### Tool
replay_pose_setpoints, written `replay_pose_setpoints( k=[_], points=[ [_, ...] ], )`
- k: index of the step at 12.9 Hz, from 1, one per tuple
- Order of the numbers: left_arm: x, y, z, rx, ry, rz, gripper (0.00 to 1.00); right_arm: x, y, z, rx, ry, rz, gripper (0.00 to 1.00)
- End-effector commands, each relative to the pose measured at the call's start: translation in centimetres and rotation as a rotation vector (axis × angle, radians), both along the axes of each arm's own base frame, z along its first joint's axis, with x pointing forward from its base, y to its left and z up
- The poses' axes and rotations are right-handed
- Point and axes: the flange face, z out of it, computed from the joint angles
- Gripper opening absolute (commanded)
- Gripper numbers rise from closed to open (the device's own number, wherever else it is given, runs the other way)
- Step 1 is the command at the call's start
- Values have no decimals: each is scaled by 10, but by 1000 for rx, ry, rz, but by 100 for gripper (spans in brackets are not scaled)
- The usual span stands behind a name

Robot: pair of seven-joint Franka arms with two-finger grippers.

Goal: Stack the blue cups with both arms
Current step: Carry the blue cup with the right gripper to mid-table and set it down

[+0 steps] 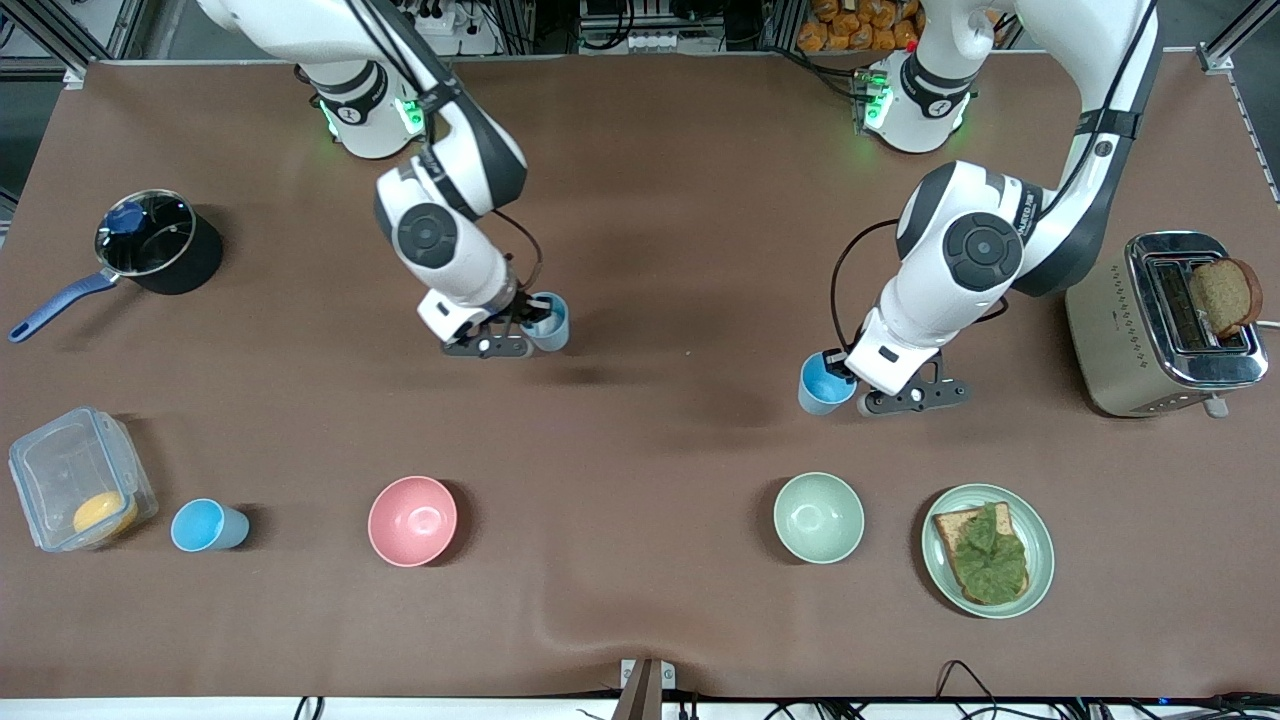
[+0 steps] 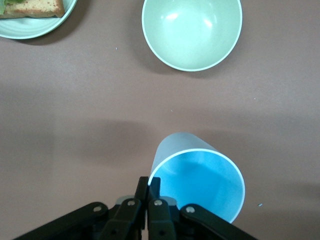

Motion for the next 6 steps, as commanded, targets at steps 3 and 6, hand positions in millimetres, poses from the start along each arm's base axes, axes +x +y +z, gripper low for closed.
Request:
replay_pose_setpoints(
  k=[3,6],
  points=[
    [2,-2,-3,-7,23,23,0,-5,21,-21,0,6,-73,2],
    [2,-3,-2,-8,21,22,0,-8,26,-24,-1,4,-95,83]
  ],
)
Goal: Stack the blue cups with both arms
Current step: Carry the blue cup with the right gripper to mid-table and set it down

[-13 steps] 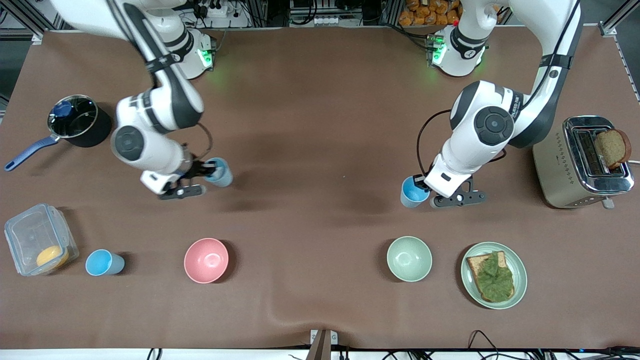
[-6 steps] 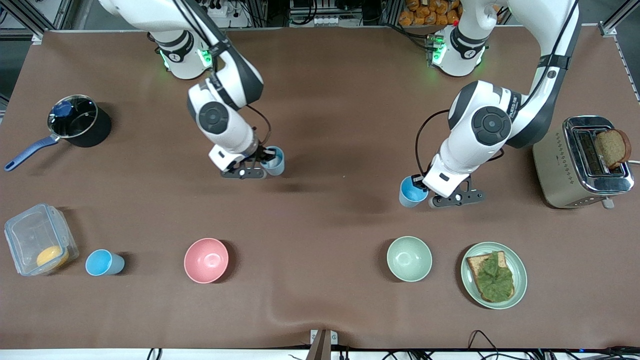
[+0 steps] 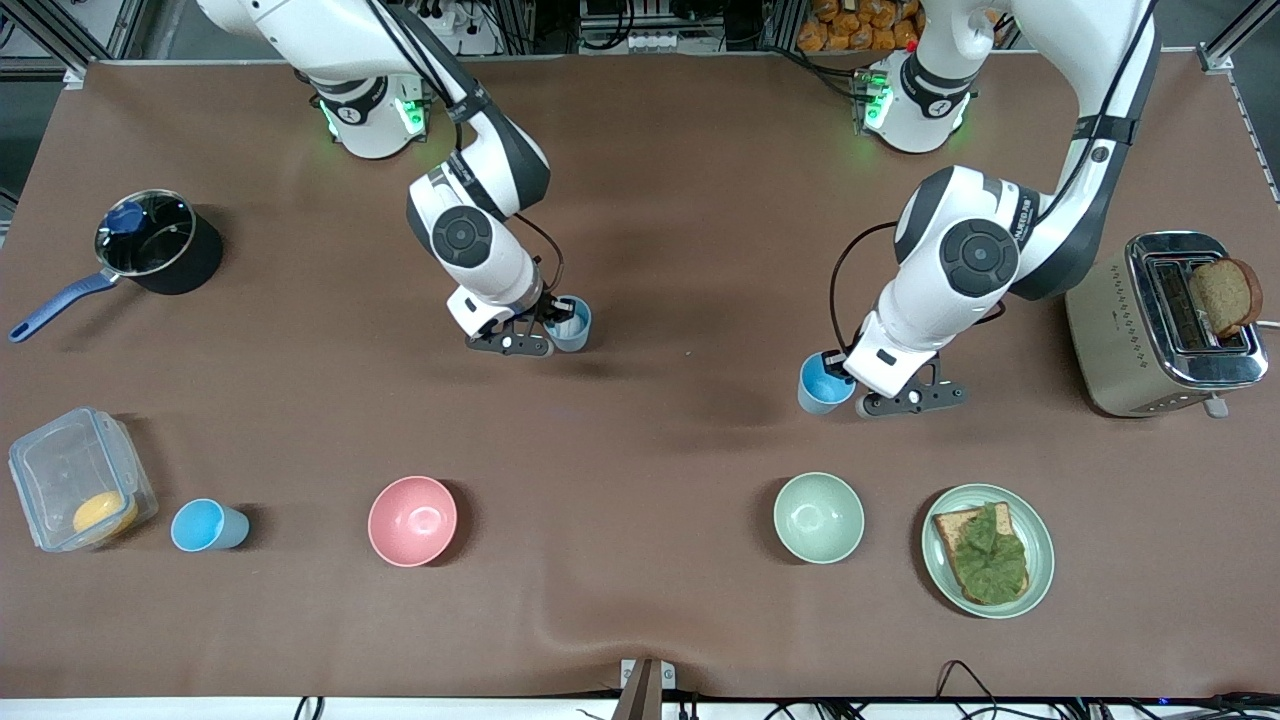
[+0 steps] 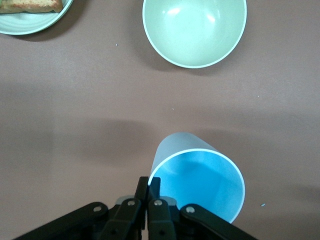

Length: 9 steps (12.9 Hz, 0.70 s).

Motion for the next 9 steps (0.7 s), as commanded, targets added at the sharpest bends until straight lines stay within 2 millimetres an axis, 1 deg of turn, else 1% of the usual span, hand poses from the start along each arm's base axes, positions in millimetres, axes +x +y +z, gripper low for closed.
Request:
replay_pose_setpoints(
  k=[1,2,3,5,6,7,8,9],
  points=[
    [2,-3,4,-10,11,23,0,8,3,9,6,-9,-39,100],
    [2,-3,6,-11,8,23,0,16,-4,24,16,-31,-47,100],
    [3,-4,7,-12,5,23,0,28,-14,48,20,-42,-60,100],
    [7,-5,19,-23,-15,27,0,60,-37,101,-6,18,-77,100],
    [5,-12,25,-33,-22,32,0,73,-52,127,-10,38,-63,100],
    [-1,-32,34,-46,-20,39,0,84,-75,151,-3,34,-30,100],
    [-8,-51,41,-53,-10,62,0,92,-104,172,6,19,-2,100],
    [-18,-77,51,-71,-8,95,0,100,-142,189,12,10,24,100]
  ],
)
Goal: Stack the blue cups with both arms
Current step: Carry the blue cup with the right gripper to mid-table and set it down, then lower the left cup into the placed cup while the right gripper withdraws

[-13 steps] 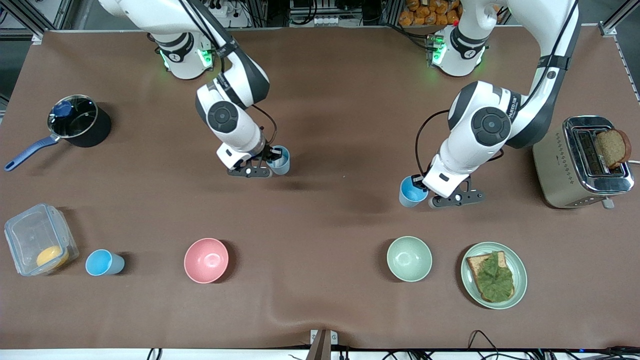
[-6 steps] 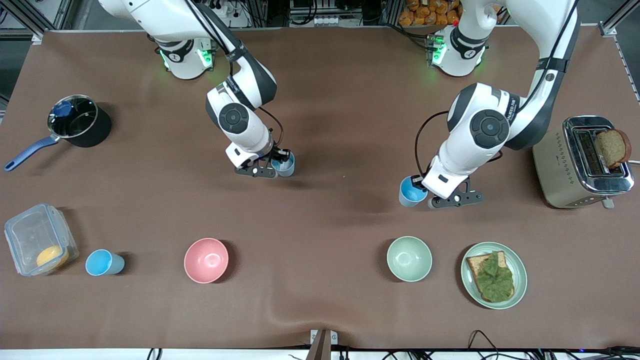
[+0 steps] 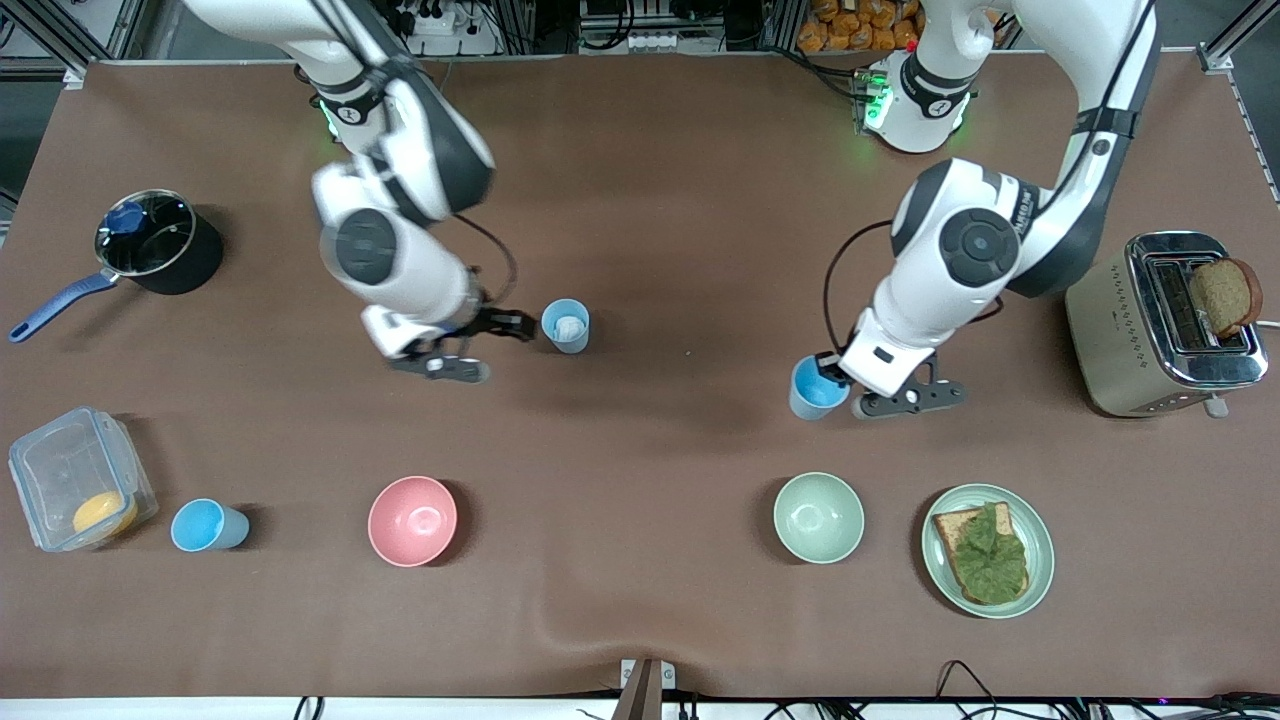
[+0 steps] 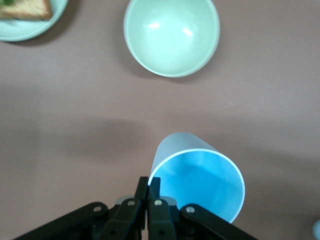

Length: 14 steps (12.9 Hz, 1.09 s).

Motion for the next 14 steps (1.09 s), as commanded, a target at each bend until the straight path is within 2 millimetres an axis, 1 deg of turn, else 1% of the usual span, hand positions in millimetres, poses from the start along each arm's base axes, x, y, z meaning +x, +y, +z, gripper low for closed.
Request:
replay_pose_setpoints(
  k=[1,2,3,4,5,6,7,8,9,11,12,13,14],
  points=[
    [-29,-70,30,-54,19,79,0,11,-89,44,19,6,73,100],
    [-44,-98,34,-66,27,108,0,17,-130,69,32,-9,110,100],
    [-60,-127,36,-75,33,134,0,21,-158,91,42,-11,144,100],
    [-76,-160,35,-82,40,155,0,25,-186,118,49,-2,142,100],
    [-91,-193,30,-93,59,189,0,26,-205,134,52,7,132,100],
    [-99,-223,31,-117,69,248,0,27,-219,146,53,-13,148,100],
    [-100,-242,25,-124,74,278,0,24,-232,155,25,-32,182,100],
    [-109,-261,16,-111,62,268,0,22,-250,160,-6,-41,202,100],
    [-117,-274,5,-96,57,274,0,18,-261,166,-13,-51,226,100],
    [-122,-289,-15,-91,67,287,0,19,-287,167,-22,-62,268,100],
    [-134,-305,-21,-96,68,294,0,19,-298,166,-28,-66,272,100],
    [-132,-306,-28,-91,66,302,0,20,-304,165,-30,-68,274,100],
    [-137,-314,-31,-106,61,295,0,22,-310,163,-34,-76,283,100]
  ],
)
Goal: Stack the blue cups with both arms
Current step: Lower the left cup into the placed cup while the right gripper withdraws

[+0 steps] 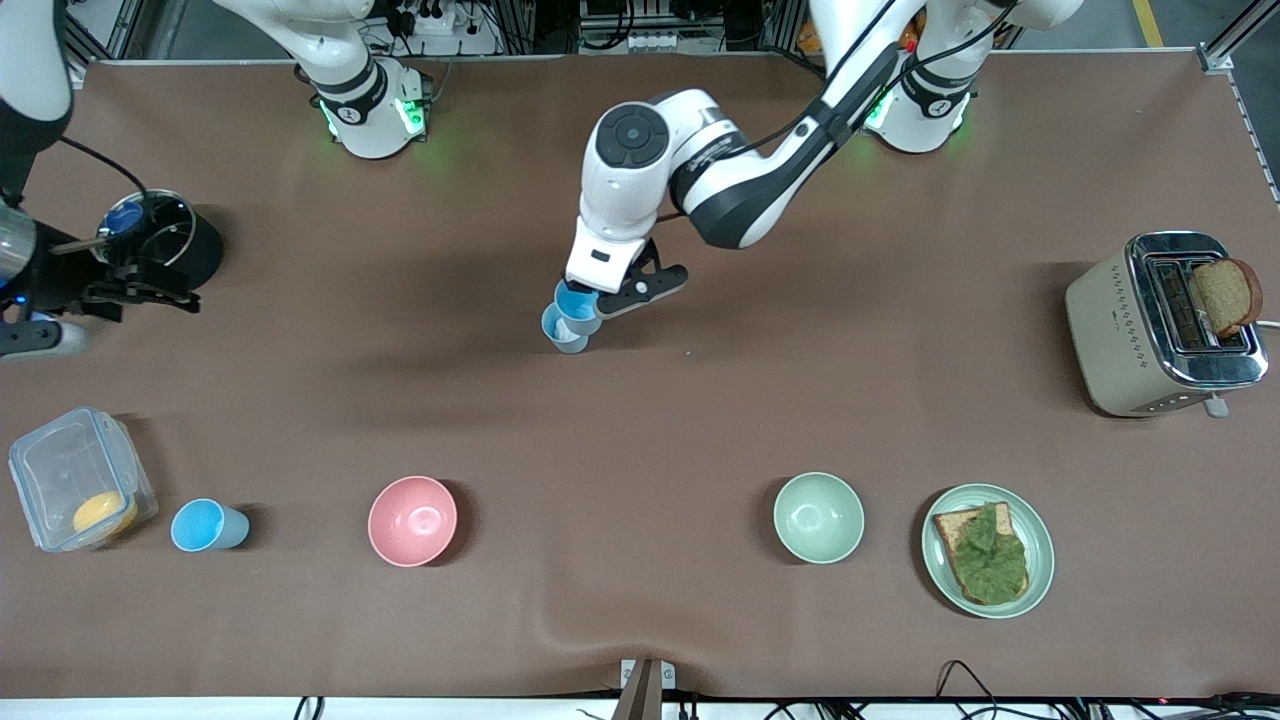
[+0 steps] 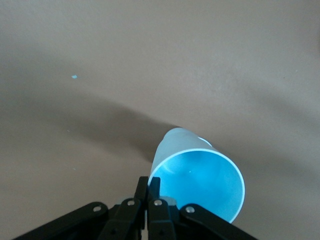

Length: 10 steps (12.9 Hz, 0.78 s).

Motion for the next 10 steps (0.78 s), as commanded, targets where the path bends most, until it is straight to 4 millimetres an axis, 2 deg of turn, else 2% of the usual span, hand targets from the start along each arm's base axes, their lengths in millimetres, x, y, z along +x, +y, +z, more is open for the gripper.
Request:
replay_pose_setpoints(
  k=[1,4,9,10],
  points=[
    [-6,-23,-5,-20,-41,21,0,0,-15,0,-15,-13,34,100],
    [-13,-32,-20,-27,-45,45,0,1,-31,-4,-15,-18,62,100],
    [-12,-31,-45,3,-32,31,0,4,-29,-5,-18,-26,63,100],
    [-13,-31,-46,4,-31,31,17,4,-28,-6,-16,-25,63,100]
  ],
)
